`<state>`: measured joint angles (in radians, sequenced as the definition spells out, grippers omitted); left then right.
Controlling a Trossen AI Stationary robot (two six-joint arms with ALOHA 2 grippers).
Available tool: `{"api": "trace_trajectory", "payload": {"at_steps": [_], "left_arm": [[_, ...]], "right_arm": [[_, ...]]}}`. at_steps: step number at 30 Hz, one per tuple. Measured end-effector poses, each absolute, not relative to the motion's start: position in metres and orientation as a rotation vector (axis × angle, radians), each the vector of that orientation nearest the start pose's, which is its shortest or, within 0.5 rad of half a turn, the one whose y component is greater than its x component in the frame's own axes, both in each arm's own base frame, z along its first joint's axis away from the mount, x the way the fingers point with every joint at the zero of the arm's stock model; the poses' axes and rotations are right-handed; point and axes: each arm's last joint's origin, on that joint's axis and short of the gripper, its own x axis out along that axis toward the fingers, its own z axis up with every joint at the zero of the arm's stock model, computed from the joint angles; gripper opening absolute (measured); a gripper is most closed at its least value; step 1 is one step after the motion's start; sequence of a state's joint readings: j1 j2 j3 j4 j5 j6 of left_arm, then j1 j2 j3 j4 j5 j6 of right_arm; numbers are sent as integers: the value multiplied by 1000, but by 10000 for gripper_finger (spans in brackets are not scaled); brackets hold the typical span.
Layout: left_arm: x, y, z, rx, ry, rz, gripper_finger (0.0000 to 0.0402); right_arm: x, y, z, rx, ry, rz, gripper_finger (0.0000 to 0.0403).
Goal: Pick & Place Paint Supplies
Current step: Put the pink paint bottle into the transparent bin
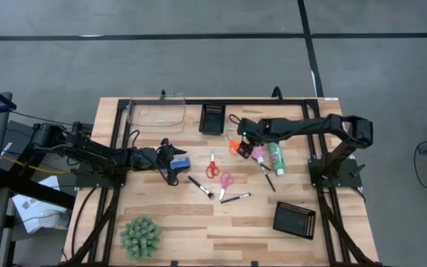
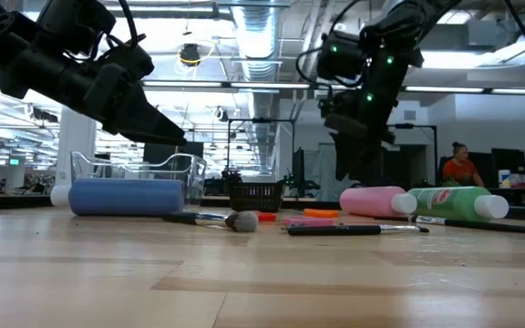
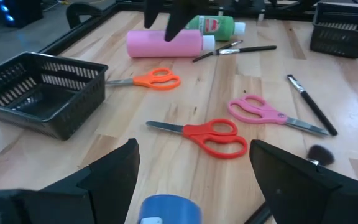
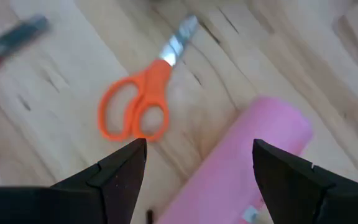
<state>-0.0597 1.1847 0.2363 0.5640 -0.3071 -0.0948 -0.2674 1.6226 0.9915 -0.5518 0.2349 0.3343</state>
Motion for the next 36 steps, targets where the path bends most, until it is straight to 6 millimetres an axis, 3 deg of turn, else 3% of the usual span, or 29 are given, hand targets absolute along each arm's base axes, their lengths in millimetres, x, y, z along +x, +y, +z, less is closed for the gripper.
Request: {"api": "trace_trajectory", "payload": {"at_steps": [8, 16, 28, 32, 36], "left_arm": [[201, -3, 148, -23, 366, 261, 295], [201, -3, 149, -24, 361, 260, 295], [201, -3, 149, -24, 361, 260, 295], [201, -3, 149, -18, 362, 258, 295], [201, -3, 149, -17, 363, 258, 295]], "right_arm": [[281, -107, 179, 405, 1138, -652, 276], [274, -109, 176, 428, 1199, -671, 276], [291, -101, 122, 406, 1364, -655, 274], [294, -97, 122, 388, 1345, -648, 250], [295, -94, 134, 369, 1284, -647, 195]]}}
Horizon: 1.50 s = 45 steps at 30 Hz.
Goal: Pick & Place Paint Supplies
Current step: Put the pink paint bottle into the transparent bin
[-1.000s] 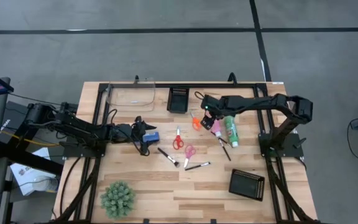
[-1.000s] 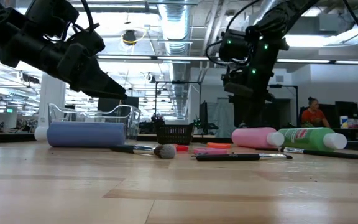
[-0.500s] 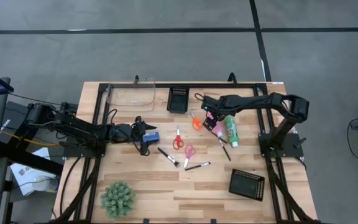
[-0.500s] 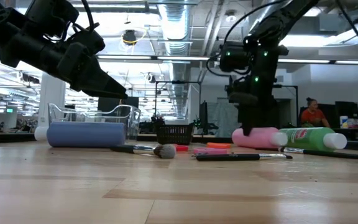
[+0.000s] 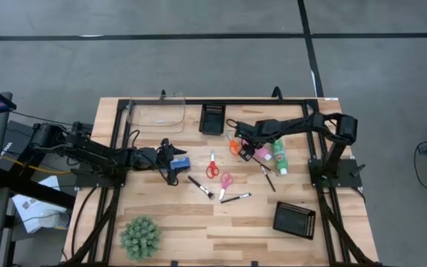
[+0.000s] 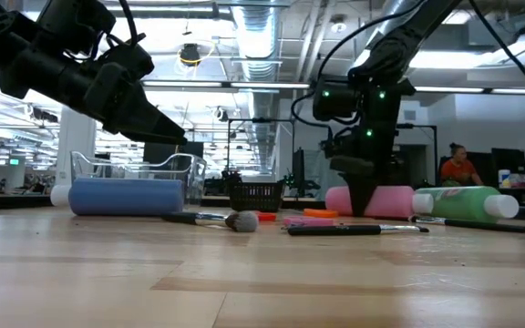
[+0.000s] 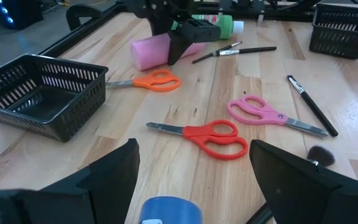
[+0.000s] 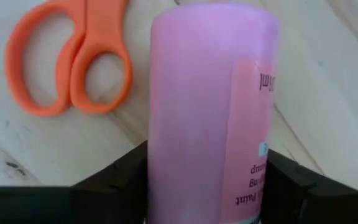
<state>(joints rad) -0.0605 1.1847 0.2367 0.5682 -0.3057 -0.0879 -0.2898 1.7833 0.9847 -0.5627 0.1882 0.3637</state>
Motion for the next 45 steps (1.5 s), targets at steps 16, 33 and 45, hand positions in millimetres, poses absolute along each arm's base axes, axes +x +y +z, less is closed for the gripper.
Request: {"api": "trace_trajectory", "payload": {"at_steps": [16, 33, 45], "left_arm": [[201, -3, 150, -19, 354, 258, 295], [207, -10, 172, -77, 120, 45, 295], [212, -11, 198, -93, -90, 8, 295]], "right_arm": [[320, -60, 155, 237, 1057, -507, 136], [369, 21, 204, 36, 391, -241, 136], [374, 44, 217, -24, 241, -160, 136]]}}
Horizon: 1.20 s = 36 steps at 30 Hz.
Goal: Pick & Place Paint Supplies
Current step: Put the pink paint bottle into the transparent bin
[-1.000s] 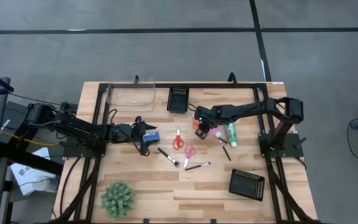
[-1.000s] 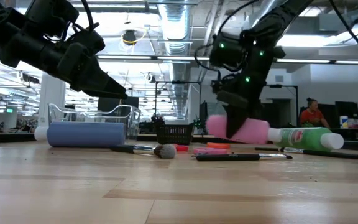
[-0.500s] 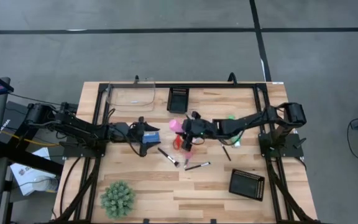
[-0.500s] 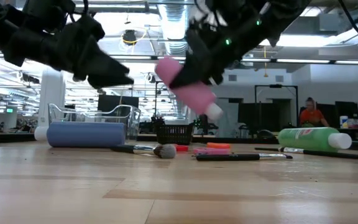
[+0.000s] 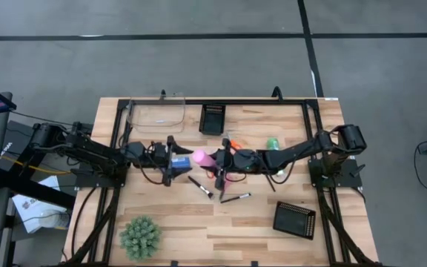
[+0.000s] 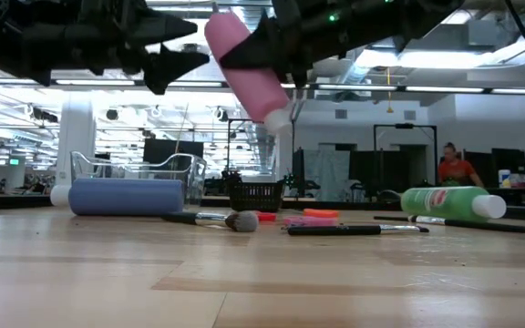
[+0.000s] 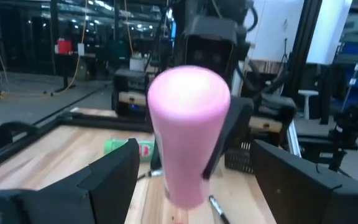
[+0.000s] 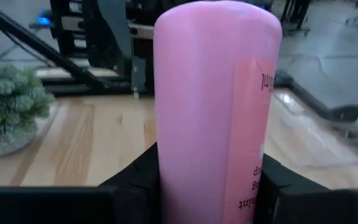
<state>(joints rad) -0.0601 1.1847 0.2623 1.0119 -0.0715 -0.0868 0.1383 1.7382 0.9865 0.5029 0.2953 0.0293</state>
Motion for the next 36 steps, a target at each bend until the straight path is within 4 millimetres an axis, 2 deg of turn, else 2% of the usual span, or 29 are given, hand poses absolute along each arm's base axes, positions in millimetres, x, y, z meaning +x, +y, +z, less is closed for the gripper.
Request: {"api": "trace_trajectory", "payload": {"at_steps": [8, 15, 22, 26, 33, 36], "left_arm": [[224, -12, 216, -83, -127, -31, 296], [241, -14, 213, -60, -79, -36, 296], [257, -10, 212, -37, -110, -23, 288], [260, -8, 211, -35, -137, -17, 255], [258, -8, 214, 14, -146, -14, 151], [257, -8, 216, 23, -151, -12, 148]], "right_arm": [[375, 44, 220, -36, 205, -123, 136], [376, 45, 225, -53, 153, -96, 136], [377, 46, 229, -51, 120, -67, 134], [376, 48, 228, -51, 126, -63, 136], [376, 50, 227, -46, 144, -61, 169], [376, 50, 228, -48, 140, -44, 177]]}}
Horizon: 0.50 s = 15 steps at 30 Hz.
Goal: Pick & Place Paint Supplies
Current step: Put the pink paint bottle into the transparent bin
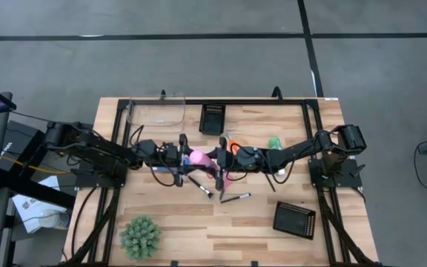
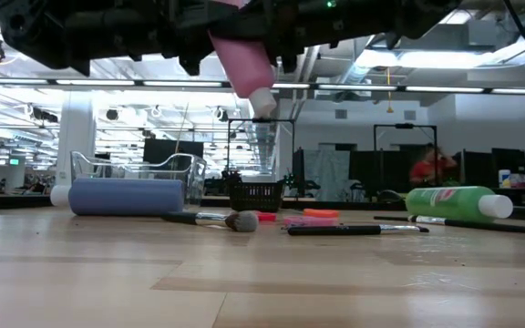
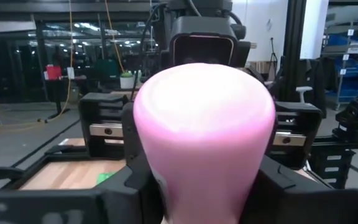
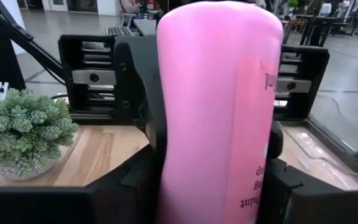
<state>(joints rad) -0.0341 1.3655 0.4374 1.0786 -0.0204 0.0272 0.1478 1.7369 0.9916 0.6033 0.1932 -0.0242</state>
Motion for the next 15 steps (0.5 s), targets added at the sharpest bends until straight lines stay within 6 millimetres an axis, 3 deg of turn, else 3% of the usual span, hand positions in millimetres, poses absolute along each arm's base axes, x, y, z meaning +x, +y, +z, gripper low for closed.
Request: {"api": "trace_trajectory", "payload": {"at_steps": [9, 15], "left_arm": [[233, -6, 225, 114, -132, 25, 148], [200, -2, 234, 145, -177, 125, 148]], "right_arm": [[376, 53, 228, -62, 133, 4, 202], [375, 54, 227, -71, 144, 16, 209]]}}
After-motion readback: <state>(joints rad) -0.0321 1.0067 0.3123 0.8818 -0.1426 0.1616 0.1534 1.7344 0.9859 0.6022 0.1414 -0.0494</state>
